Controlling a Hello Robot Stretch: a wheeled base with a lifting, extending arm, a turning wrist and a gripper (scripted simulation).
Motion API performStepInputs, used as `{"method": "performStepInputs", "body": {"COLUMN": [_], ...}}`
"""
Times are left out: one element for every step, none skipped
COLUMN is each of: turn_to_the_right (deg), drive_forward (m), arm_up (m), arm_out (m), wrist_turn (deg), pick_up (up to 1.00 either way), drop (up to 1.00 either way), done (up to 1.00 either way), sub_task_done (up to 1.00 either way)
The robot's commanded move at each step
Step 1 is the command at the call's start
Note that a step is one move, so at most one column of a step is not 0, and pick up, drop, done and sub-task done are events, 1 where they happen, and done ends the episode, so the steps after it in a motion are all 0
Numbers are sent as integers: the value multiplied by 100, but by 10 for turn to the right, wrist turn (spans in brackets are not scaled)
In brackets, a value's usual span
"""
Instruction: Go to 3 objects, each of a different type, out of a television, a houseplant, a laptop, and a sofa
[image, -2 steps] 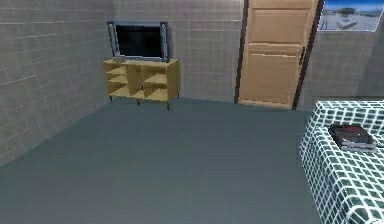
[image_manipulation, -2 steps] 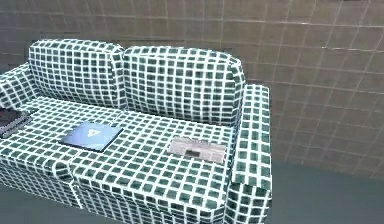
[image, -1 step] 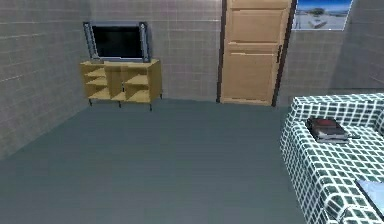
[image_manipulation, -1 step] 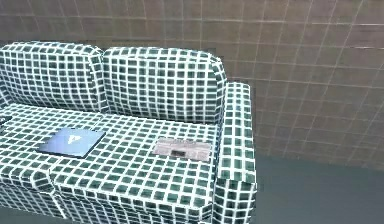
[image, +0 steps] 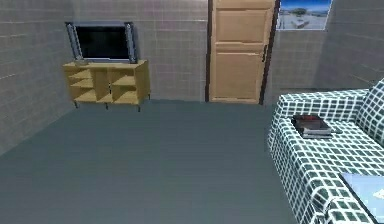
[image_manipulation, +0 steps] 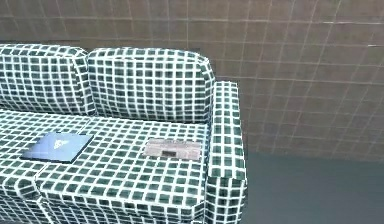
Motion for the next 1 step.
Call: {"method": "performStepInputs", "body": {"turn_to_the_right": [0], "drive_forward": [20], "arm_up": [0], "arm_out": [0], "wrist_turn": [0], "pick_up": [0], "drop": [0], "done": [0], "sub_task_done": [0]}}
